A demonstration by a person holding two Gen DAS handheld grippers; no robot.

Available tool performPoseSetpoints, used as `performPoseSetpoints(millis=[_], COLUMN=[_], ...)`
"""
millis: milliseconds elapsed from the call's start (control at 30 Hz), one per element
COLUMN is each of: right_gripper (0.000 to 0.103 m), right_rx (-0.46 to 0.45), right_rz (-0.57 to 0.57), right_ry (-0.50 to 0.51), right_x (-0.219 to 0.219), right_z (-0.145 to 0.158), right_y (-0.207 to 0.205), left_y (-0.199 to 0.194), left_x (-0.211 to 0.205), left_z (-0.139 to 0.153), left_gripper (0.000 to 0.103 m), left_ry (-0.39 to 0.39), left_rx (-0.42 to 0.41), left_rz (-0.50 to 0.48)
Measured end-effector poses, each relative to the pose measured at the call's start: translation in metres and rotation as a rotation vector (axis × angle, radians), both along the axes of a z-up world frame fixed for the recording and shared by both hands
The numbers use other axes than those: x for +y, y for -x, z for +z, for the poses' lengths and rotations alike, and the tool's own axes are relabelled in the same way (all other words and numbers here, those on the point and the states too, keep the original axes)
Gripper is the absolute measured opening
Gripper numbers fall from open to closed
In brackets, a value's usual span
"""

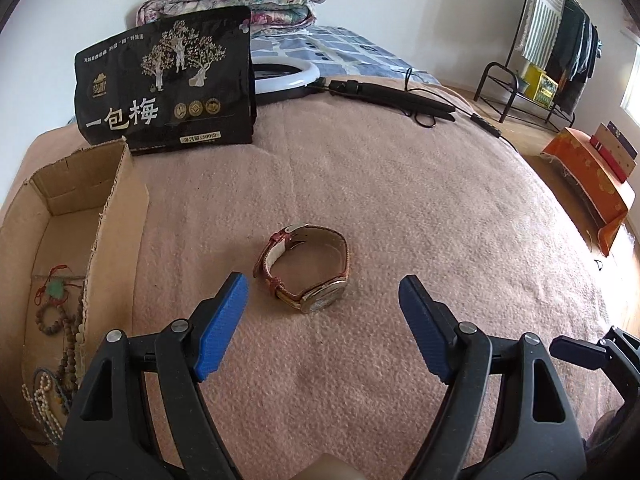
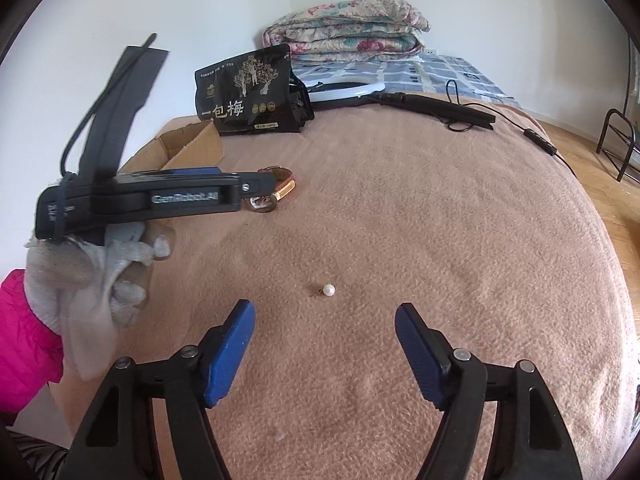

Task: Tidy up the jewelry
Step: 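Move the left tool to the brown leather watch while the right tool approaches another pearl, then close the left tool on the watch strap while the right tool grasps the pearl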

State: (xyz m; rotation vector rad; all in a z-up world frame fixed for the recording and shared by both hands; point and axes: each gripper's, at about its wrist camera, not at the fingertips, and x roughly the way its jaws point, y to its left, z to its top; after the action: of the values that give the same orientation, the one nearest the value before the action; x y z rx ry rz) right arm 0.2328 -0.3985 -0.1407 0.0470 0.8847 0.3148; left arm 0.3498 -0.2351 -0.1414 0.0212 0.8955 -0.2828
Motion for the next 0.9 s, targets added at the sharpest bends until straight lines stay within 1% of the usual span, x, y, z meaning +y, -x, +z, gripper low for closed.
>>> performPoseSetpoints(millis=[133, 267, 367, 567, 667, 900], right_gripper=[0.068, 0.063, 0.058, 0.044, 0.040, 0.035], right_rx=[0.011, 0.023, 0.033, 0.056, 0.058, 0.062], right_rz=[0.007, 0.003, 0.000, 0.001, -0.011, -0.008], right_ry=[-0.001, -0.002, -0.006, 0.005, 0.013, 0.023], right_x=[0.006, 0.009, 0.010, 0.016, 0.017, 0.019], right_z=[-0.007, -0.014, -0.018, -0.027, -0.030, -0.032], right_y=[-0.009, -0.016, -0.022, -0.033, -0.037, -0.034], left_y=[-0.012, -0.021, -0.028, -0.033, -0.035, -0.035], left_x=[0.003, 0.005, 0.008, 0.006, 0.008, 0.008], left_z=[-0.013, -0.022, -0.028, -0.033, -0.035, -0.036], left_gripper=[0.080, 0.080, 0.080, 0.080, 0.080, 0.079], left_ry=[0.004, -0.004, 0.015, 0.013, 0.031, 0.033], left_rx=[0.017, 0.017, 0.033, 0.034, 0.042, 0.039], left_rz=[0.039, 0.067, 0.086, 0.084, 0.086, 0.083])
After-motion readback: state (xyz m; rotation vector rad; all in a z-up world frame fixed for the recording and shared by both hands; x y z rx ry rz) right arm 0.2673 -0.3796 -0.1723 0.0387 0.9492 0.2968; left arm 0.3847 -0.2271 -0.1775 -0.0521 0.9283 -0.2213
